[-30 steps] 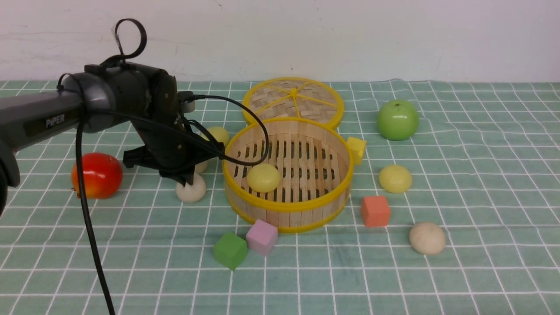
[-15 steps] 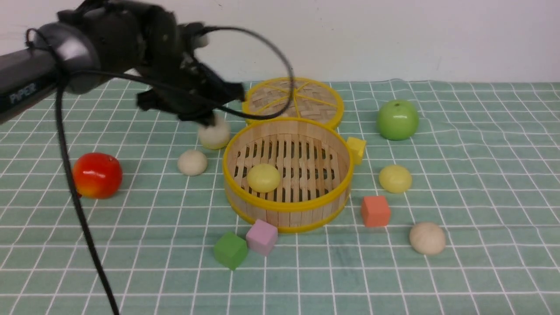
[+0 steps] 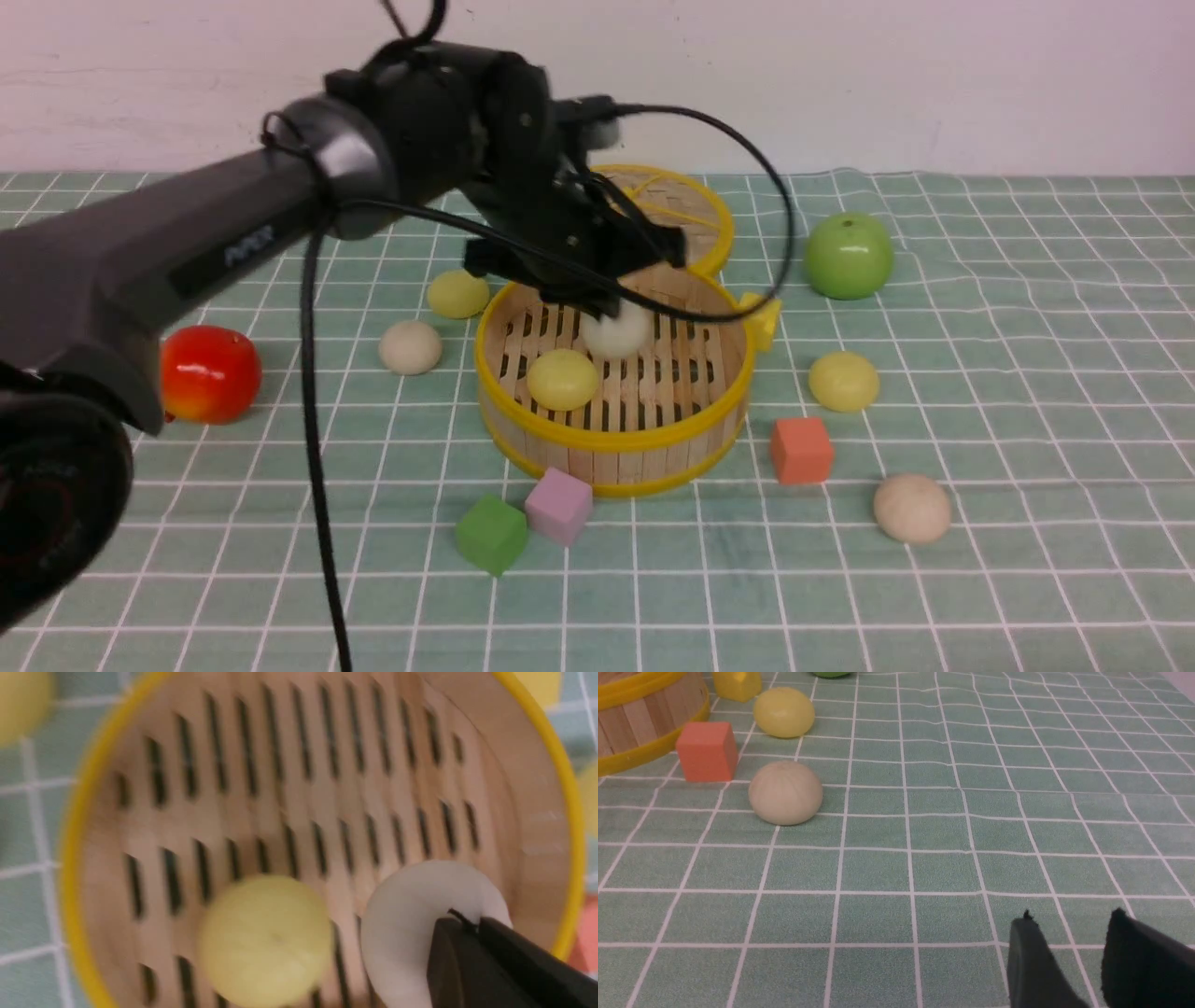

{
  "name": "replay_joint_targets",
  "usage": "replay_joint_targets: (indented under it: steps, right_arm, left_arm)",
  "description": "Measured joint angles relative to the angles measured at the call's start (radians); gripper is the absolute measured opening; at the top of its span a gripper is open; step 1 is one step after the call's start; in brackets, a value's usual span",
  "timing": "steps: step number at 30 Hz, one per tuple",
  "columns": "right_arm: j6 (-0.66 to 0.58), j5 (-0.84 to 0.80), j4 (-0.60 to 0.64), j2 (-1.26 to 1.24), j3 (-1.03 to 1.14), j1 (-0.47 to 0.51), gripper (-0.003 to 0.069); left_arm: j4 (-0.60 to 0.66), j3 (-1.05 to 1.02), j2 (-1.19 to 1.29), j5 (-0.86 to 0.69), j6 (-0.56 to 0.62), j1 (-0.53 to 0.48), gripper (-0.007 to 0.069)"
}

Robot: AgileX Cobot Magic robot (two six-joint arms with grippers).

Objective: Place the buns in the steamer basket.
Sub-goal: Use the left arm to put the steamed stuffed bun into the steamer

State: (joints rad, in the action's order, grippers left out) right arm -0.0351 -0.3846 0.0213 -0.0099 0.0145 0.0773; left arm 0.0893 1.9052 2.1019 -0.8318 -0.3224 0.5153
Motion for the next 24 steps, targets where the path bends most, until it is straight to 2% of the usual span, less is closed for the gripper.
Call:
replay_joint_targets:
  steps: [13, 18, 23, 24]
  right_arm:
    - [0.0, 0.0, 0.0, 0.0, 0.0, 0.0, 0.0238]
    - [0.0, 0.0, 0.0, 0.0, 0.0, 0.0, 0.0238]
    - [0.0, 0.0, 0.0, 0.0, 0.0, 0.0, 0.0238]
    - [0.0, 0.0, 0.0, 0.0, 0.0, 0.0, 0.0238]
  left_arm:
    - [-0.01, 0.008, 0.095, -0.034, -0.007, 0.028, 0.0009]
    - [-0.02, 0.009, 0.094, -0.039, -0.048, 0.028, 0.0046]
    - [-0.049, 0.01, 0.09, -0.072, -0.112, 0.028, 0.0216]
    - [-0.049, 0.01, 0.089, -0.074, -0.114, 0.028, 0.0225]
